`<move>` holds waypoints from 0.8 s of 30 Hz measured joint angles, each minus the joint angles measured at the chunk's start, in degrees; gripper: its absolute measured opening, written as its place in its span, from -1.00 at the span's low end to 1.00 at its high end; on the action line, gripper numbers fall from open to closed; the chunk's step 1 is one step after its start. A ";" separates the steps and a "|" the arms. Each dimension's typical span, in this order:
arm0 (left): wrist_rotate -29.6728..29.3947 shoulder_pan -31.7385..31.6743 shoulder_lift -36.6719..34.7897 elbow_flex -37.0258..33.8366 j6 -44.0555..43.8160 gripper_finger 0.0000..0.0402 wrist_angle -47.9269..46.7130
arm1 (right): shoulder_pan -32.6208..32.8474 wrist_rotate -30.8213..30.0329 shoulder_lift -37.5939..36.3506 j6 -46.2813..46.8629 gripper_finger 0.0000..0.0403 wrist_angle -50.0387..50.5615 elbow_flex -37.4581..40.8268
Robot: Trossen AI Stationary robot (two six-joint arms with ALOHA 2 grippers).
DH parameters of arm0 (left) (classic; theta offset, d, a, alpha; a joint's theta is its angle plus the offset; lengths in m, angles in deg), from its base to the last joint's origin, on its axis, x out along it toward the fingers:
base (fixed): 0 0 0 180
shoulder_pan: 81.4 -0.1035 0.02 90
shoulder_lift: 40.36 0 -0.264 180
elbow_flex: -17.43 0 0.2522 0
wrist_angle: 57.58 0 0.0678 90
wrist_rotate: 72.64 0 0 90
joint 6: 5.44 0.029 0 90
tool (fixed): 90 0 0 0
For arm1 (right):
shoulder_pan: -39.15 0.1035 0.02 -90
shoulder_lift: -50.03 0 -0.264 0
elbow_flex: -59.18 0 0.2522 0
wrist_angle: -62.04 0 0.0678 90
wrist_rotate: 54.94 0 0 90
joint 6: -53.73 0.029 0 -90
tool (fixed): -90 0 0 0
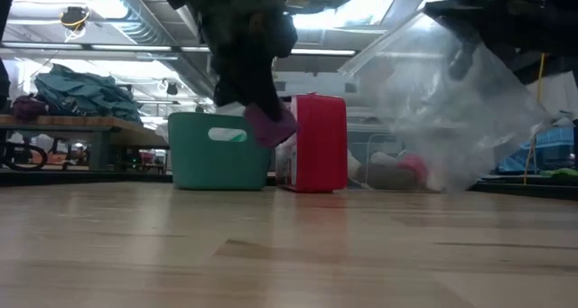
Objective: Roll bandage
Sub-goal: Put the purple bandage into the transparent zip bag
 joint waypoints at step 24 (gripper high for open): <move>1.46 1.09 0.00 -0.04 -1.91 -0.20 -1.14 | 0.00 1.05 1.14 0.56 -0.98 -1.71 -0.04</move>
